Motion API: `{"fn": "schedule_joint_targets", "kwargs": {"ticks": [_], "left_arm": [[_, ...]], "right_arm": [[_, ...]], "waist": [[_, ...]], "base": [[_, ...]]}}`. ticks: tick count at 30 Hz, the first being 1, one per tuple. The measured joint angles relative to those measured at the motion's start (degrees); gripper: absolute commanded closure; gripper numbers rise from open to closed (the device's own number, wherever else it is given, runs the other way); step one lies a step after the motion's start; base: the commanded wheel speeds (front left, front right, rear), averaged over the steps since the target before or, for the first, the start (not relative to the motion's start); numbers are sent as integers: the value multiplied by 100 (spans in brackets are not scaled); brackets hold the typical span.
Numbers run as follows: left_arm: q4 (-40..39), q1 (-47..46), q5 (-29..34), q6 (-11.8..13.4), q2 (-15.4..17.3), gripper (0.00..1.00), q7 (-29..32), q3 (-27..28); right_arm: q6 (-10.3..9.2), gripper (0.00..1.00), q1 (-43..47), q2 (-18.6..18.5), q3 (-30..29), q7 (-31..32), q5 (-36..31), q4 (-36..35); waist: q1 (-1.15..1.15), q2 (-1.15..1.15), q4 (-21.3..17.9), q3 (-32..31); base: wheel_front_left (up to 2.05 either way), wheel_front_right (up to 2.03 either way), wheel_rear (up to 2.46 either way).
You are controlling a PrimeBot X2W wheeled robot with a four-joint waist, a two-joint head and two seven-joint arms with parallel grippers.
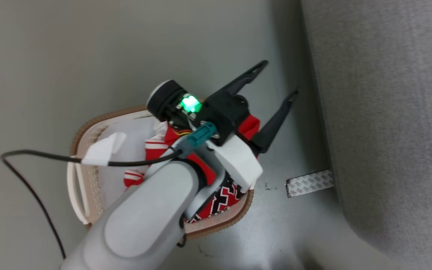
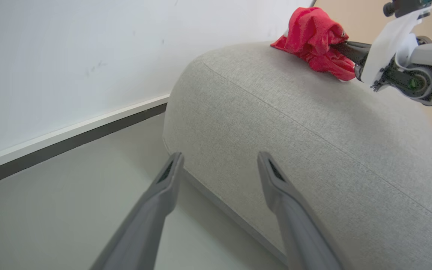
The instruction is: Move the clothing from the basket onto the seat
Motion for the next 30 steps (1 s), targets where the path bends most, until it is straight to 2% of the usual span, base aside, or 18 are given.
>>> {"fn": "schedule_joint_targets", "kwargs": {"ticks": [1, 2, 4, 5, 9, 13, 15, 22, 30], "left_arm": [[37, 27, -23, 2, 33, 0, -43, 20], [81, 52, -24, 5, 83, 0, -75, 30], [145, 122, -70, 7, 113, 0, -154, 60], [178, 143, -69, 19, 113, 0, -197, 67], [322, 204, -127, 73, 104, 0, -332, 133], [461, 285, -278, 86, 82, 0, -508, 202], [632, 441, -394, 132, 74, 0, -684, 283], [1060, 979, -719, 454, 109, 0, -1306, 725], [1407, 1755, -996, 749, 188, 0, -1791, 1115]], "right_arm": [[0, 91, -1, 88, -96, -7, -125, 74], [0, 65, -1, 177, -179, -35, -226, 162], [0, 7, 3, 311, -302, -54, -382, 274], [0, 0, 13, 345, -336, -71, -441, 307], [0, 0, 152, 421, -376, -102, -498, 349], [0, 0, 419, 530, -165, -110, -365, 83], [0, 0, 888, 583, 210, -127, -78, -509], [0, 0, 2176, 616, 900, -127, 580, -1904], [0, 0, 3591, 645, 1123, -126, 948, -2835]], "waist": [[0, 0, 47, 25], [0, 0, 81, 30], [0, 0, 102, -27], [0, 0, 103, -78], [-1, 0, 86, -357], [-1, 0, 88, -609], [-1, 0, 113, -928], [-3, 0, 240, -1807], [-4, 0, 597, -2845]], "base": [[0, 0, 0], [0, 0, 0], [0, 0, 0], [0, 0, 0], [0, 0, 0], [0, 0, 0], [0, 0, 0], [0, 0, 0], [0, 0, 0]]}}
